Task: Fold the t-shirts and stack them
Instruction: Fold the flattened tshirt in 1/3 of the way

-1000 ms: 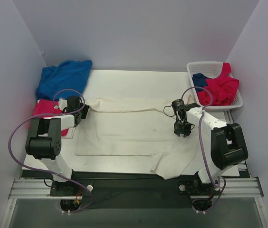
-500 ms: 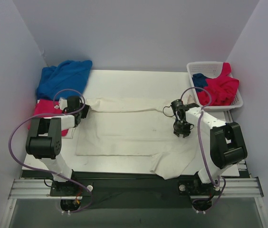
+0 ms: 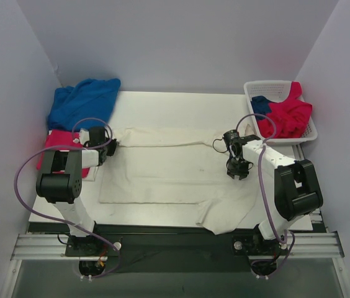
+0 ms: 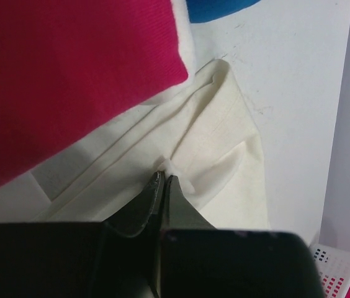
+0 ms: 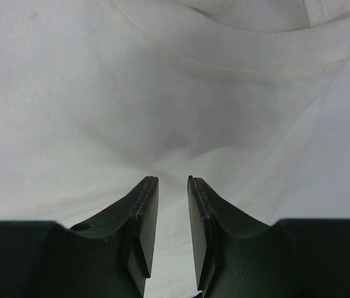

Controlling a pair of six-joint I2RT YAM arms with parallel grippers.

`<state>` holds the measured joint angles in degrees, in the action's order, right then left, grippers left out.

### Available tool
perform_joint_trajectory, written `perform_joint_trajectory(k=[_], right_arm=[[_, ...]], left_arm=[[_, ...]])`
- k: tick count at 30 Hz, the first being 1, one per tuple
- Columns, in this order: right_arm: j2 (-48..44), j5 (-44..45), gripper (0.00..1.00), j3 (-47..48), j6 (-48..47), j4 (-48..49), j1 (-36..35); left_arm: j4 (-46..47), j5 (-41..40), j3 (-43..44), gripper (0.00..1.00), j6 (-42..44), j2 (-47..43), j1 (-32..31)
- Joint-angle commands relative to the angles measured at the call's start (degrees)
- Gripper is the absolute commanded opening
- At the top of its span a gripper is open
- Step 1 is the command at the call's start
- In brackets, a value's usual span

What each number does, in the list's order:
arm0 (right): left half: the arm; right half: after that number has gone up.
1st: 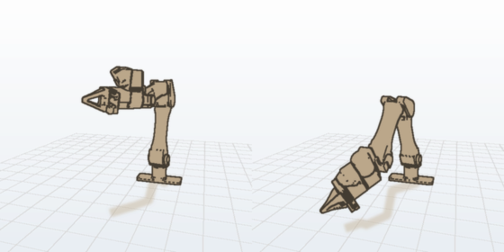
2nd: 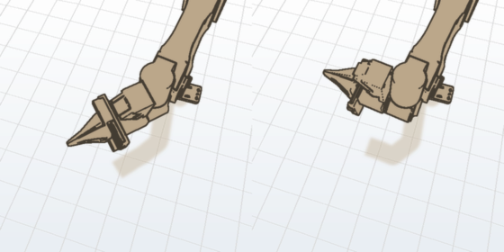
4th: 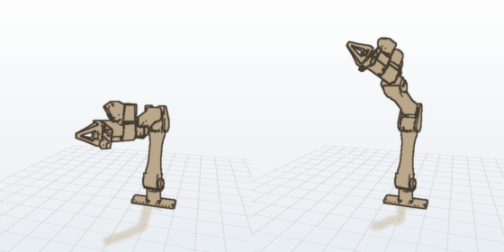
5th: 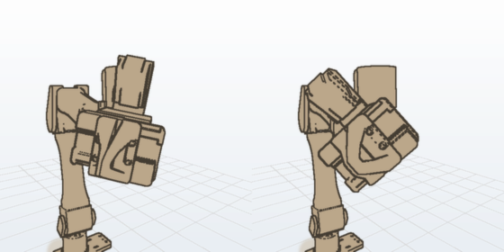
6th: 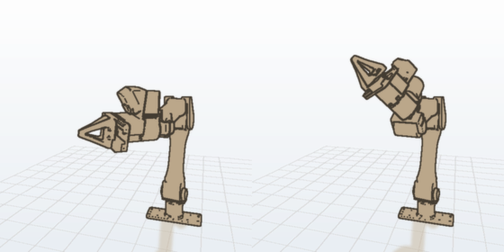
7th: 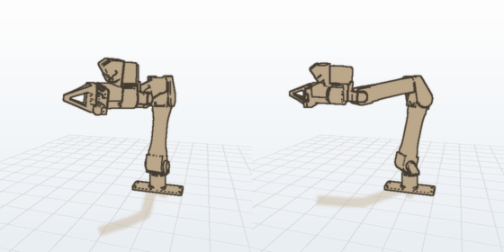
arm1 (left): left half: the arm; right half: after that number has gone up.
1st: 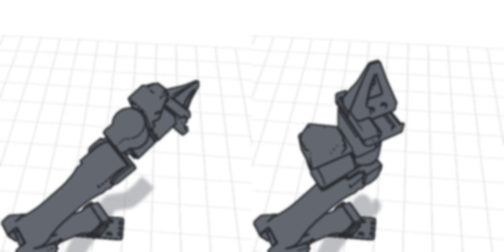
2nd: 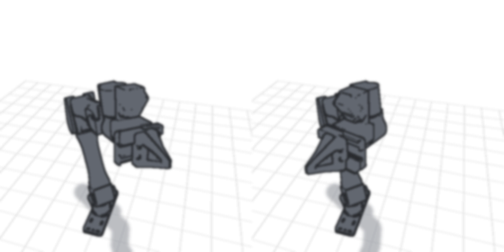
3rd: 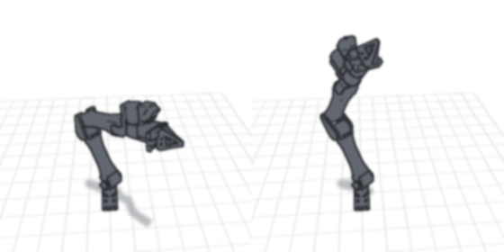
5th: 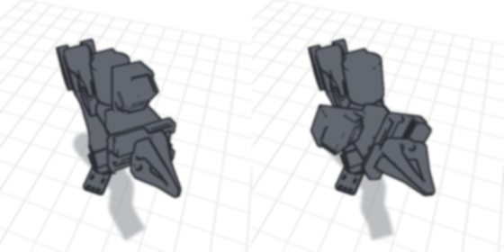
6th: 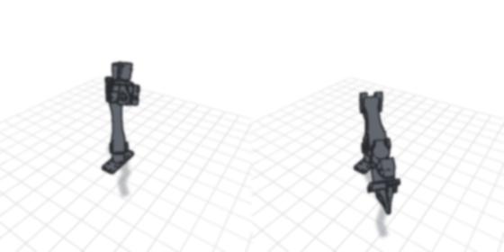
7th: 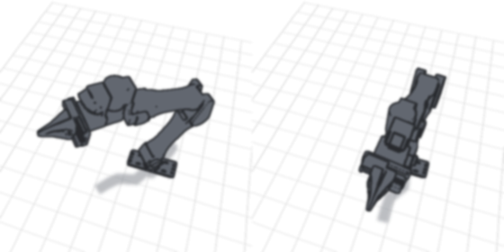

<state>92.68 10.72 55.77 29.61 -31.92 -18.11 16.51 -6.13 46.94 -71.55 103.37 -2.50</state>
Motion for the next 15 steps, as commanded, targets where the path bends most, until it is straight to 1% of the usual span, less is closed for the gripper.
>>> perform_joint_trajectory(k=[1,4,9,15], right_arm=[[-1.28,1.76,0.27,1.36,0.54,-2.79,-0.44],[-1.28,1.67,0.27,1.36,0.45,-2.71,-0.52],[-1.28,1.67,0.26,1.36,0.45,-2.71,-0.52],[-1.63,1.67,0.26,1.45,0.54,-2.53,-0.61]], left_arm=[[1.95,0.68,3.16,0.00,1.85,-1.68,0.31],[1.42,0.77,4.21,0.00,4.21,-3.09,0.39],[-2.88,0.42,10.01,0.00,12.30,-4.76,0.13],[-9.56,-4.94,13.26,0.00,20.12,-8.18,-1.19]])
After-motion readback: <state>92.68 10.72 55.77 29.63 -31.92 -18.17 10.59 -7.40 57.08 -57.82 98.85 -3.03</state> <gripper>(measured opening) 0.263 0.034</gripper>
